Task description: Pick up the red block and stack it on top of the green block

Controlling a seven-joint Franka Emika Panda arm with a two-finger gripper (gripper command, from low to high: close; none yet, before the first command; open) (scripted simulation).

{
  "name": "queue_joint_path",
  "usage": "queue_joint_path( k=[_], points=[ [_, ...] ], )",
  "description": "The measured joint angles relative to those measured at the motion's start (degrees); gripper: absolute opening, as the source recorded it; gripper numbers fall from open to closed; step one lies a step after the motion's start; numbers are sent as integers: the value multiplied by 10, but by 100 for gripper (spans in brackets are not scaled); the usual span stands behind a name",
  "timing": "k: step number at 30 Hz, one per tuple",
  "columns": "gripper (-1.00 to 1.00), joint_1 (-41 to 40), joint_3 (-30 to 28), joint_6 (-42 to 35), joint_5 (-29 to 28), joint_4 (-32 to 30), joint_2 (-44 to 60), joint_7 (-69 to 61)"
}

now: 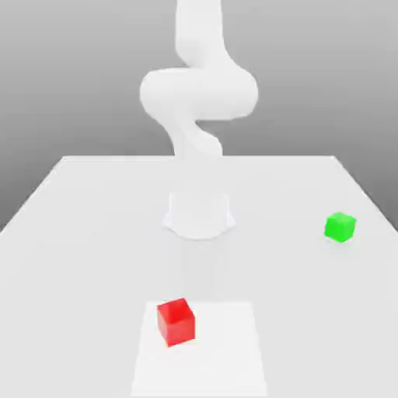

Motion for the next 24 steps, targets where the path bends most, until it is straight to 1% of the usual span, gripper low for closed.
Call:
queue_joint_path(
  k=[24],
  points=[
    [0, 188, -218, 140, -2, -140, 229, -601]
  ],
)
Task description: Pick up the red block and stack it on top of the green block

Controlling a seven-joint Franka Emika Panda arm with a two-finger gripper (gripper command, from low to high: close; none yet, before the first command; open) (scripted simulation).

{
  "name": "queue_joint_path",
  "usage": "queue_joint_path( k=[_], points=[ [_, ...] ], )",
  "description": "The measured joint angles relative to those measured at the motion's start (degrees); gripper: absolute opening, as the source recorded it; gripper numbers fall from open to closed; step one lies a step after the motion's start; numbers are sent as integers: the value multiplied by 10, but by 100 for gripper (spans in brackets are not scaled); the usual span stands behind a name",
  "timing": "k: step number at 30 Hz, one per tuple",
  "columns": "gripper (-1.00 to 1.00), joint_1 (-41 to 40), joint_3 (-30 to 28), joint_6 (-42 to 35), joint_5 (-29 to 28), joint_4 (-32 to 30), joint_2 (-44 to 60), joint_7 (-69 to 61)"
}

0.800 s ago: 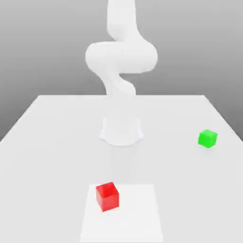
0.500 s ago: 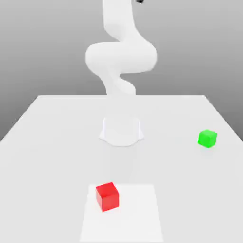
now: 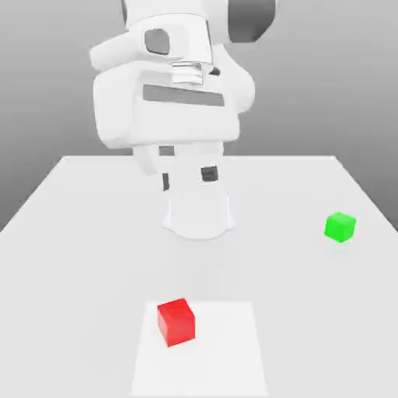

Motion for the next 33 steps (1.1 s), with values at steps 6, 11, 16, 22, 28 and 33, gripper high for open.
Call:
queue_joint_path(
  k=[6, 11, 16, 22, 28, 33],
  points=[
    [0, 31, -38, 35, 9, -35, 59, -156],
    [0, 54, -65, 64, 14, -64, 108, -284],
    [0, 66, -83, 93, 18, -93, 156, -411],
    [0, 60, -86, 130, 22, -121, 212, -544],
    [0, 31, -25, 180, 144, -108, 286, -644],
    [0, -40, 70, 226, 245, -96, 349, -718]
  ],
)
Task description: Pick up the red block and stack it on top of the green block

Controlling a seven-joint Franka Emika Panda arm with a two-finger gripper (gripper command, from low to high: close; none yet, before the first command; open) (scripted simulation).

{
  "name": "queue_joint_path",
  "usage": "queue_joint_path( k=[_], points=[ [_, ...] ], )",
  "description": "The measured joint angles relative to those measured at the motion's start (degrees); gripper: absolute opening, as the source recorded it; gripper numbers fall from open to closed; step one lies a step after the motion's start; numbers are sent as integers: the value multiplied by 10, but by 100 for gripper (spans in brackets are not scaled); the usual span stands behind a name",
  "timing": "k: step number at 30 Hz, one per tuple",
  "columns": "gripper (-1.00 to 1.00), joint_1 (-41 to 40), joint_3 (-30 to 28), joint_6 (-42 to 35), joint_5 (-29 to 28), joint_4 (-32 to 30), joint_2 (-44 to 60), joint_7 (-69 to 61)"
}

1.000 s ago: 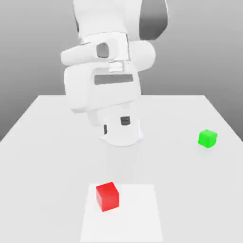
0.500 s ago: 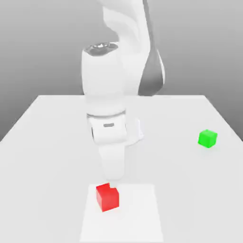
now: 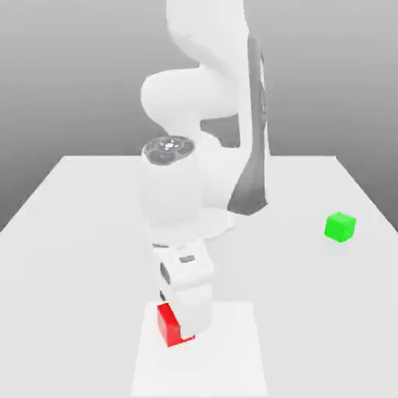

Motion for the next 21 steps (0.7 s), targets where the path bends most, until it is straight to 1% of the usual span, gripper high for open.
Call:
queue_joint_path(
  k=[1, 6, 7, 8, 11, 15, 19, 21],
  points=[
    [-100, -11, 14, 6, 12, 1, 8, -8],
    [-100, -11, 14, 5, 13, 1, 8, -9],
    [-100, -14, 19, 8, 20, 2, 12, -15],
    [-100, -9, 12, 5, 14, 2, 8, -10],
    [-100, 22, -31, -17, -37, -4, -23, 27],
    [-100, 50, -81, -52, -130, -14, -74, 95],
    [-100, 48, -100, -87, -211, -25, -124, 155],
    [-100, 44, -91, -100, -230, -30, -141, 151]
  ],
)
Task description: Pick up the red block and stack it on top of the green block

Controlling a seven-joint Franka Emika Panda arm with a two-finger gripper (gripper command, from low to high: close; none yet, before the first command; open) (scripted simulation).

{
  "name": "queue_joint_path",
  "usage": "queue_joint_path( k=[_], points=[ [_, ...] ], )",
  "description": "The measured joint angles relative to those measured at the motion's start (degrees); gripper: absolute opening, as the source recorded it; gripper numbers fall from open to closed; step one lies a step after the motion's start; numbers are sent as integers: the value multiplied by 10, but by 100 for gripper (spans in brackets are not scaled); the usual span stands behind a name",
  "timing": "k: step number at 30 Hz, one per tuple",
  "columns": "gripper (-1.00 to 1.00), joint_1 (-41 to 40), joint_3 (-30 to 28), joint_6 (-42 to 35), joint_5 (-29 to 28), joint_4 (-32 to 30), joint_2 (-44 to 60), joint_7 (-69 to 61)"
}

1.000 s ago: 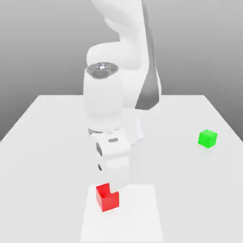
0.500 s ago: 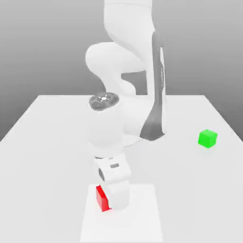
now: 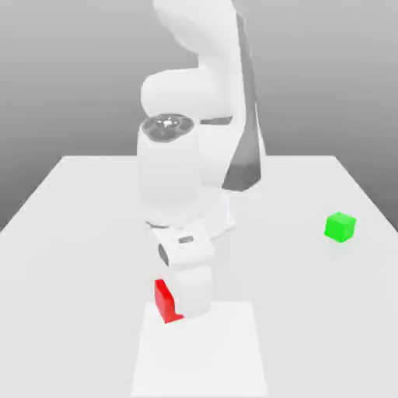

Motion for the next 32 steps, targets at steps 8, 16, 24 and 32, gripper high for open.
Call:
queue_joint_path(
  k=[8, 16, 24, 32],
  points=[
    [-100, 160, 125, -21, 14, -21, -38, -155],
    [-100, 307, 221, -40, 26, -43, -81, -330],
    [-100, 464, 310, -43, 28, -64, -106, -487],
    [100, 529, 345, 71, -27, -47, 23, -520]
  ],
)
